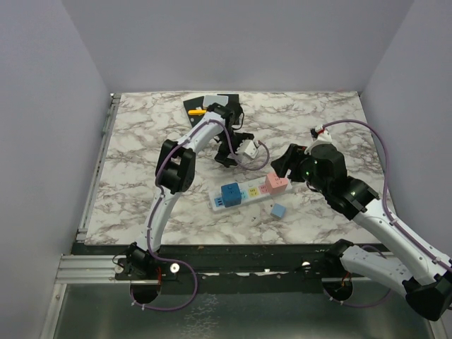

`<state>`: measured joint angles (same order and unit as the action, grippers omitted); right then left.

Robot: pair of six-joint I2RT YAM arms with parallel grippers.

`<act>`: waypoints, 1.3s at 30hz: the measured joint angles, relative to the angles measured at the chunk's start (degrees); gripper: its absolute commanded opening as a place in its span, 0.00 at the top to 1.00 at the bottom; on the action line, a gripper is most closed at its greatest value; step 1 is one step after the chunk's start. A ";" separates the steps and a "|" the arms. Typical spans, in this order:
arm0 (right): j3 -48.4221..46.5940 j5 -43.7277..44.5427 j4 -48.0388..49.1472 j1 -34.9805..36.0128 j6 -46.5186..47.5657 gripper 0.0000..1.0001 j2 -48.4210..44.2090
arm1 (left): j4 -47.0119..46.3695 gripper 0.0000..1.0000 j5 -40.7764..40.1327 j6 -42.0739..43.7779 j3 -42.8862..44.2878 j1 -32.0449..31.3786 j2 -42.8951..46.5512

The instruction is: Insert the plug

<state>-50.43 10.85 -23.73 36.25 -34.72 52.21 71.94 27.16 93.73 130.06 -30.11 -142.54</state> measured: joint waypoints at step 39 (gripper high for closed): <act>-6.60 -11.47 4.44 -0.87 -4.79 0.31 0.72 | -17.44 0.94 14.03 -29.88 -25.31 2.60 38.14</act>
<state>-57.04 -0.62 -19.29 35.38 -39.51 52.93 54.50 41.19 63.86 104.75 -27.51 -104.40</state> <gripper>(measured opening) 0.695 0.452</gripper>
